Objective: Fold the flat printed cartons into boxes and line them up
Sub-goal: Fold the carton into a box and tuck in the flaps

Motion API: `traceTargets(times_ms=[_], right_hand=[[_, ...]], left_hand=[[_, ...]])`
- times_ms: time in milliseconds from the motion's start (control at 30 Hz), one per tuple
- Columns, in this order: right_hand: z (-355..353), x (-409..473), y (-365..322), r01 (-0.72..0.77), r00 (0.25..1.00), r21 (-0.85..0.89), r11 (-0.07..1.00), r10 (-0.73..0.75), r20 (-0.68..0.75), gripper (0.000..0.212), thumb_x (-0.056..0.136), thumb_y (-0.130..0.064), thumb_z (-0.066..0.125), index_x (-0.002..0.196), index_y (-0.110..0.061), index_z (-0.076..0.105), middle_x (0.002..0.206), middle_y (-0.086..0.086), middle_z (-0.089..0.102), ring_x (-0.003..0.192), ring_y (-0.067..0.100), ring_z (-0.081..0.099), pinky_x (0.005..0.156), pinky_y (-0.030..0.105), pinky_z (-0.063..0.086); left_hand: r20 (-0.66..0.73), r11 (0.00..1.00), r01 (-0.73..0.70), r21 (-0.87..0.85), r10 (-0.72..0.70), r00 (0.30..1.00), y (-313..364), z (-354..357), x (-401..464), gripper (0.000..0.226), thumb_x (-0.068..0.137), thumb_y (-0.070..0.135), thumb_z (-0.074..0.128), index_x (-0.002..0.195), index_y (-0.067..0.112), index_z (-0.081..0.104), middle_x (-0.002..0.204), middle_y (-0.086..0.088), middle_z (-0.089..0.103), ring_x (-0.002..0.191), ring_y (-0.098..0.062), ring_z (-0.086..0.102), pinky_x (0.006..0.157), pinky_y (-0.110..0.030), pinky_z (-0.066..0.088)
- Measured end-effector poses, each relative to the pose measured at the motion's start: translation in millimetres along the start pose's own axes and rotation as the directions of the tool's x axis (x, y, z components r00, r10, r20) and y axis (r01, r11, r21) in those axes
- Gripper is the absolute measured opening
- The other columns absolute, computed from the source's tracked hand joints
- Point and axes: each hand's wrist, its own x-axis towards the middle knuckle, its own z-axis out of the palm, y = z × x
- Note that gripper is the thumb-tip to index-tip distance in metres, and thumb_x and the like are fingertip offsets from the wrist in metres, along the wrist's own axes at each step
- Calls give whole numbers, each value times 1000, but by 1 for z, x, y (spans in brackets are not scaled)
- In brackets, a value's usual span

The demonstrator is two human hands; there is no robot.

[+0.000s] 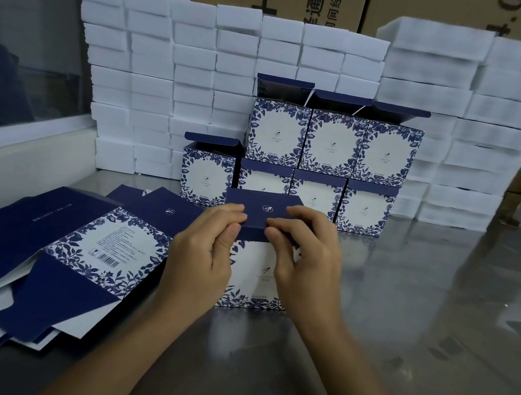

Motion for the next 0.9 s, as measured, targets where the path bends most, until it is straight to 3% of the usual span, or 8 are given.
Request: traceTargets(times_ms=[167, 267, 367, 533, 633, 800, 900], right_hand=[[1, 0, 2, -22, 1000, 9, 1000, 23, -9, 12, 91, -16, 69, 93, -7, 78, 108, 10, 63, 100, 25, 59, 84, 38, 51], [1, -1, 5, -180, 981, 121, 976, 187, -49, 10, 94, -14, 68, 93, -9, 76, 113, 7, 61, 106, 15, 57, 88, 29, 49], [1, -2, 10, -281, 956, 200, 939, 292, -28, 12, 98, -15, 64, 101, -11, 75, 112, 3, 61, 103, -3, 54, 85, 34, 52], [3, -3, 17, -287, 950, 271, 919, 309, -42, 9, 97, -13, 65, 96, -12, 74, 101, -1, 65, 100, 18, 63, 83, 51, 54], [3, -3, 18, -289, 947, 301, 909, 317, -48, 8, 95, -13, 67, 93, -15, 74, 98, -4, 66, 99, 22, 65, 83, 52, 55], [1, -3, 17, -349, 925, 369, 861, 380, -11, 21, 97, -13, 65, 98, -33, 70, 98, -6, 71, 81, 5, 66, 69, 28, 53], [0, -3, 16, -343, 930, 374, 862, 368, 6, 22, 97, -11, 65, 99, -32, 70, 98, -4, 72, 82, 2, 67, 68, 15, 50]], left_hand=[[3, 1000, 7, -7, -7, 1000, 0, 2, 0, 21, 97, -1, 51, 108, -1, 68, 116, -4, 66, 107, 1, 55, 92, -6, 40], [-9, 1000, 19, -16, -19, 1000, -1, 1, 0, 21, 97, -1, 50, 108, -1, 68, 116, -1, 64, 107, 2, 53, 92, -5, 38], [-15, 999, 28, -20, -28, 999, -2, 1, 1, 22, 97, 2, 49, 108, -1, 68, 116, 2, 62, 107, 3, 52, 93, -3, 36], [-17, 999, 31, -19, -31, 999, -3, 1, 1, 25, 97, 6, 48, 110, -1, 67, 115, 4, 62, 106, 4, 52, 93, -3, 37], [-9, 999, 32, -18, -32, 999, -3, 1, 1, 25, 97, 7, 47, 110, 0, 67, 116, 5, 61, 107, 4, 52, 93, -3, 37], [13, 997, 51, 58, -52, 999, -6, 1, -2, 25, 99, 0, 48, 116, 2, 66, 128, -5, 63, 116, -7, 53, 97, 0, 31], [7, 990, 31, 135, -32, 999, -9, 0, -3, 30, 96, -6, 49, 119, 5, 66, 132, -10, 59, 112, 2, 47, 93, 0, 31]])
